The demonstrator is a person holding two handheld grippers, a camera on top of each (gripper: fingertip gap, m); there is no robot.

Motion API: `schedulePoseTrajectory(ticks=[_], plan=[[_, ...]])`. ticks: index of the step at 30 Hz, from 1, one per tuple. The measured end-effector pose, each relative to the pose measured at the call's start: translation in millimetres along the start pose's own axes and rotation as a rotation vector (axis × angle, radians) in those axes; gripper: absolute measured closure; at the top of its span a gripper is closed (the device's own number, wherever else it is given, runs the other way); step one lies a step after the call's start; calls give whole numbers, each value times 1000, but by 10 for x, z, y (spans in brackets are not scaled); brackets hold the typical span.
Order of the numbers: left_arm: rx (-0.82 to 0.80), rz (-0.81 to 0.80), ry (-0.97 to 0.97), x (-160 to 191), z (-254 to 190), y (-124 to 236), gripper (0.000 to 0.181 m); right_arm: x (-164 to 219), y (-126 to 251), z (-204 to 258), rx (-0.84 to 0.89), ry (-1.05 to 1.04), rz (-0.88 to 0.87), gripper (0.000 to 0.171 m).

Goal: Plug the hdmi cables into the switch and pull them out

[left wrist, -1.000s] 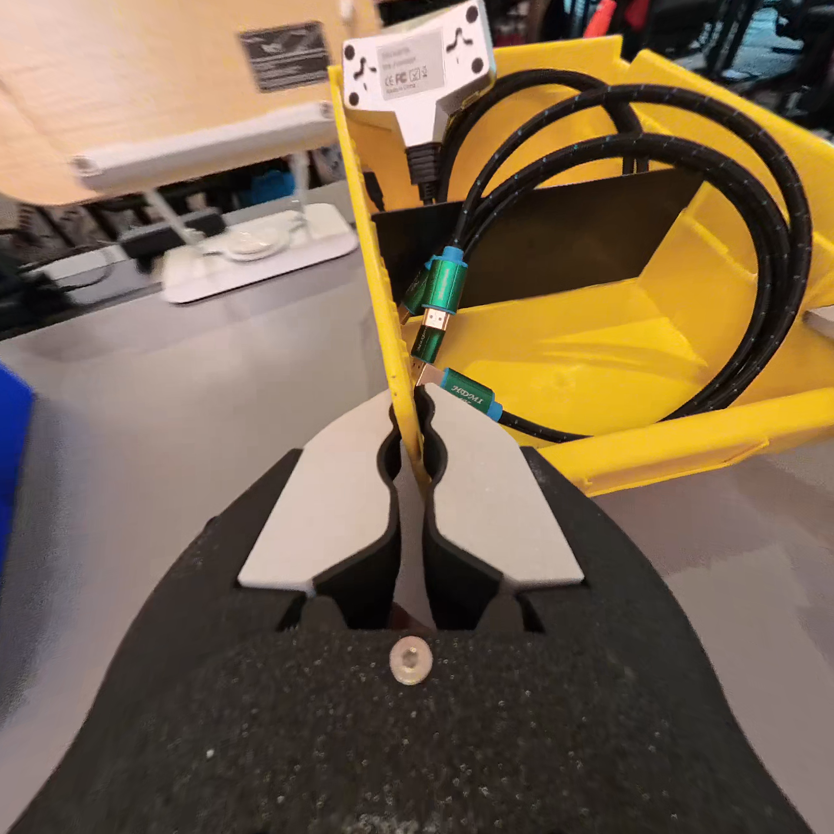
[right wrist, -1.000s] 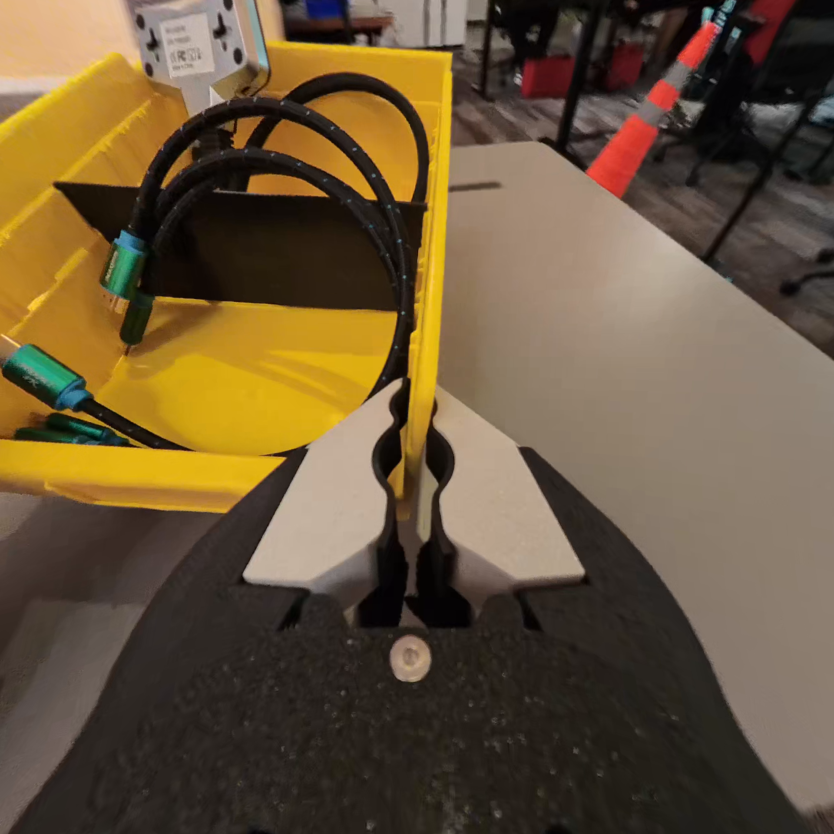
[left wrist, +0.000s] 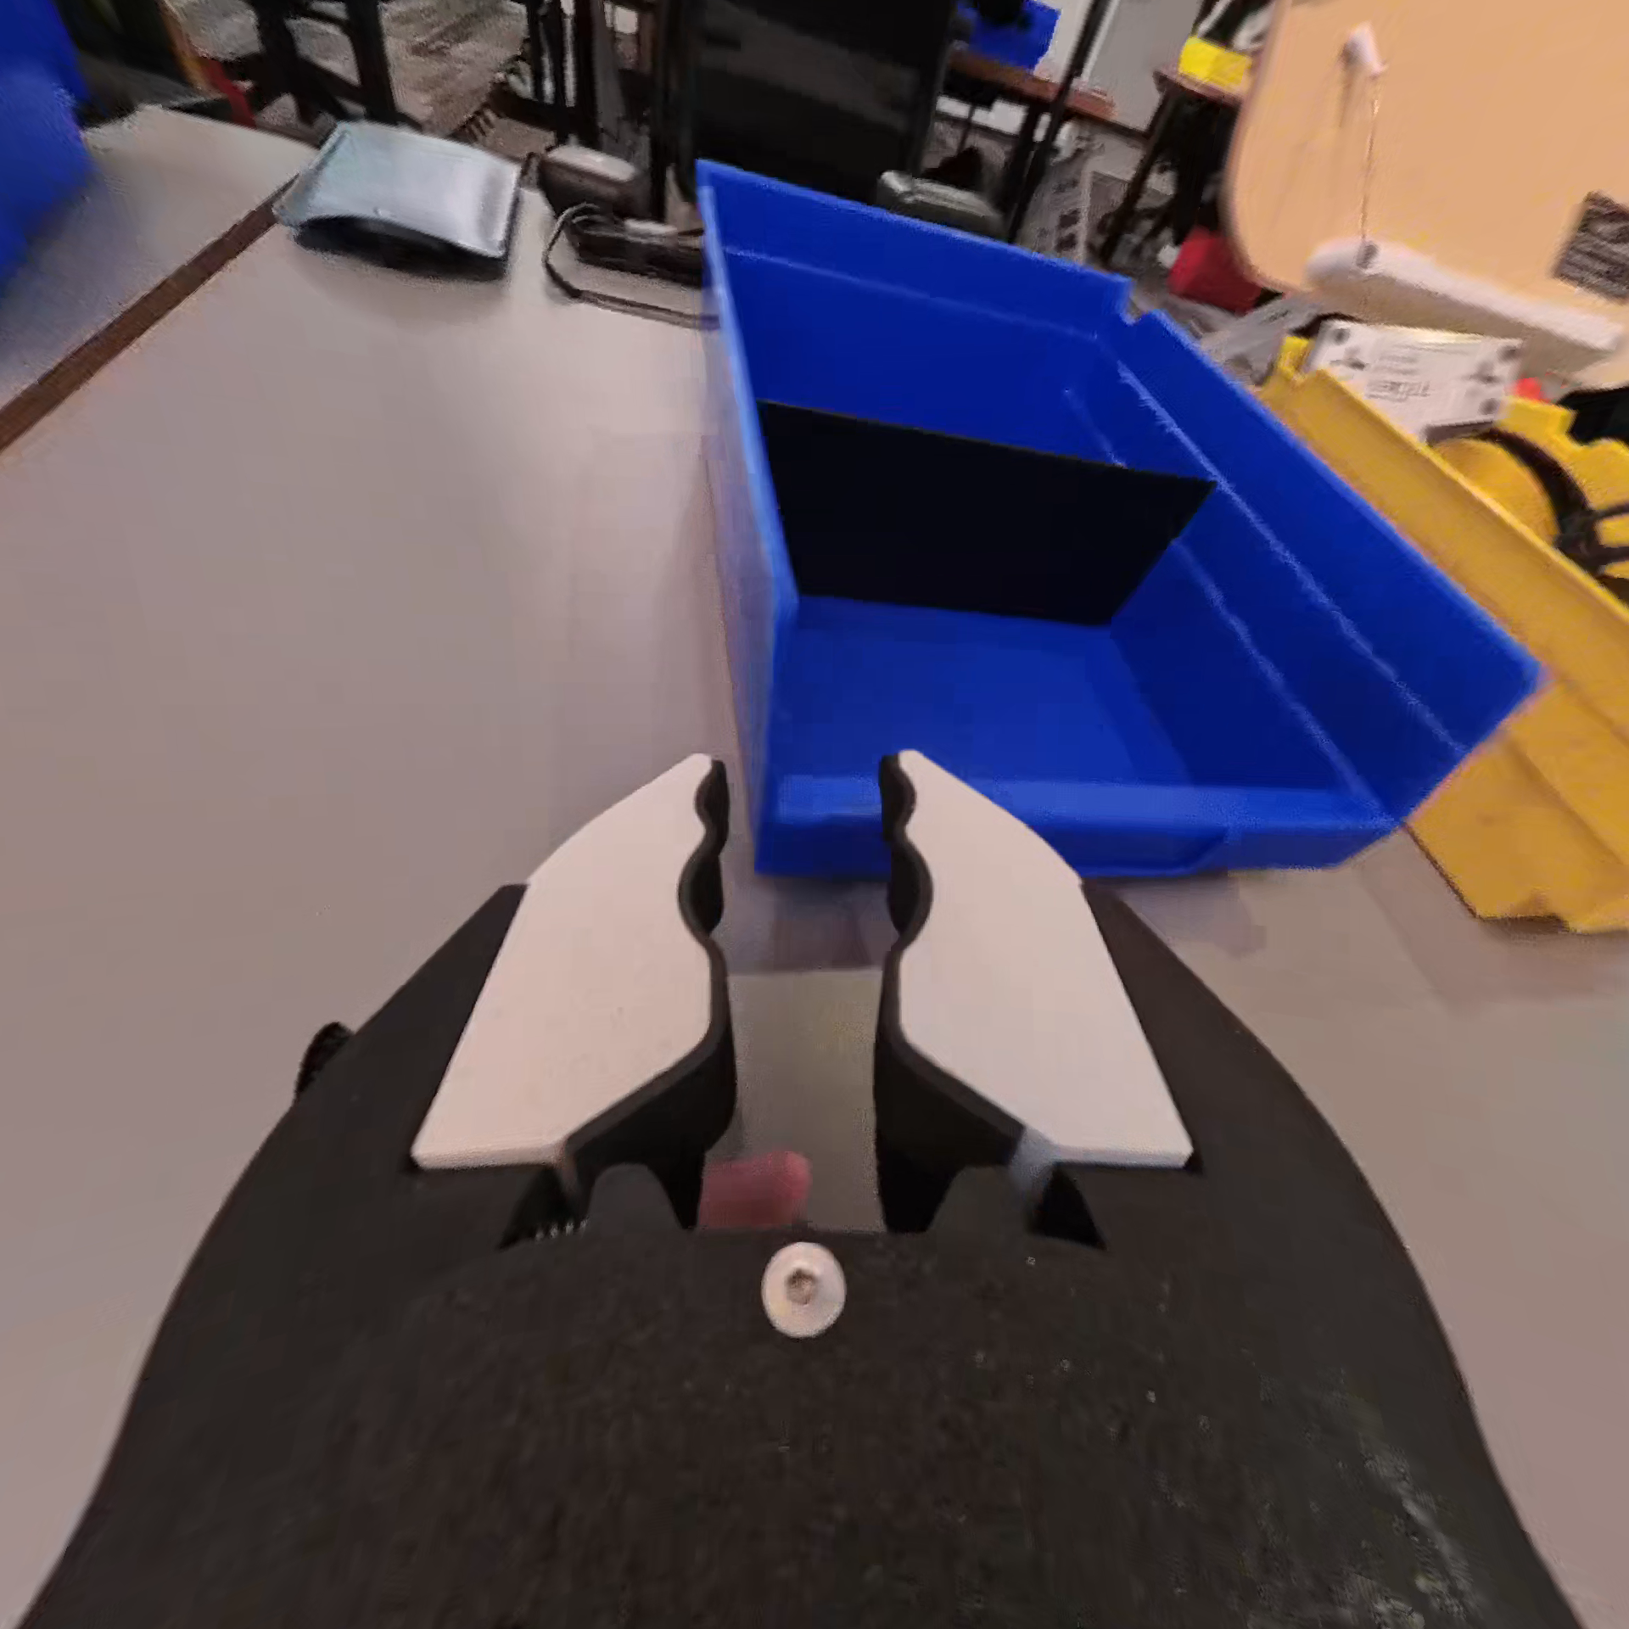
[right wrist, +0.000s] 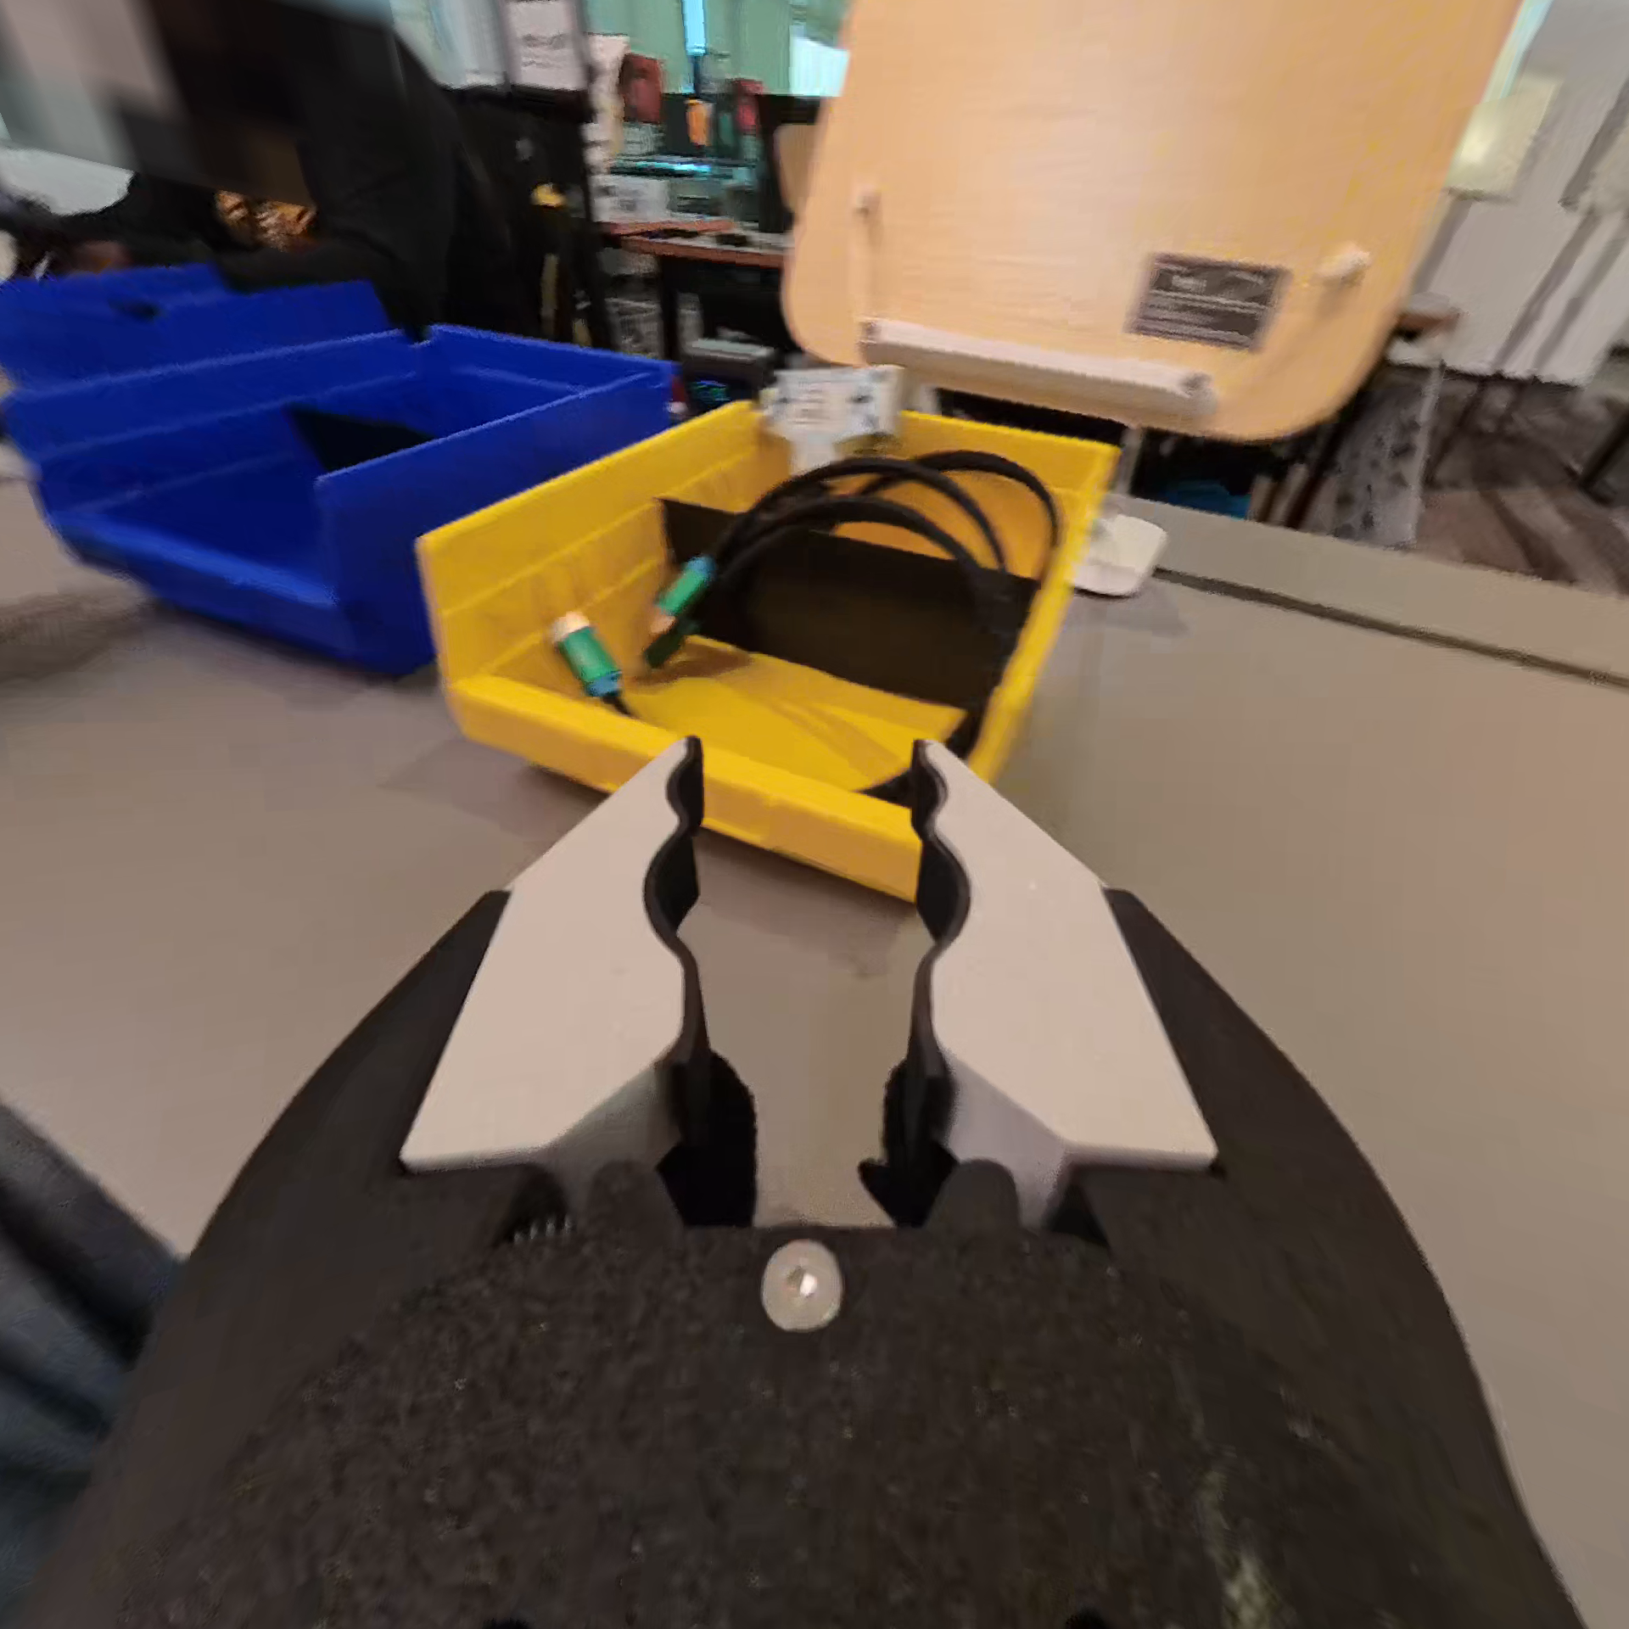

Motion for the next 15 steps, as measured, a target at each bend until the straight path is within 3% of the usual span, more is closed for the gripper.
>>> schedulePoseTrajectory(ticks=[4, 6, 9, 15], plan=[[-21, 73, 14, -73, 13, -406, 136, -76, -45, 730, -168, 3, -84, 132], [-29, 49, -25, -164, -41, -482, 148, -40, -103, 1065, -269, -11, -50, 132], [-129, 63, -56, -205, -30, -434, 177, 129, -293, 1430, -326, 22, 56, 132], [-106, 102, -110, -14, -207, -40, 175, 130, -860, 1855, -324, -11, 190, 127]])
Point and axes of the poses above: each gripper's, where its closed fingertips meet, y back along the fingers, x out of its underside, z = x × y across the jaws, the point moved 5 cm from there along y, back along the fingers, and after that the axes turned 2 degrees about -x, right-handed, at the moved point
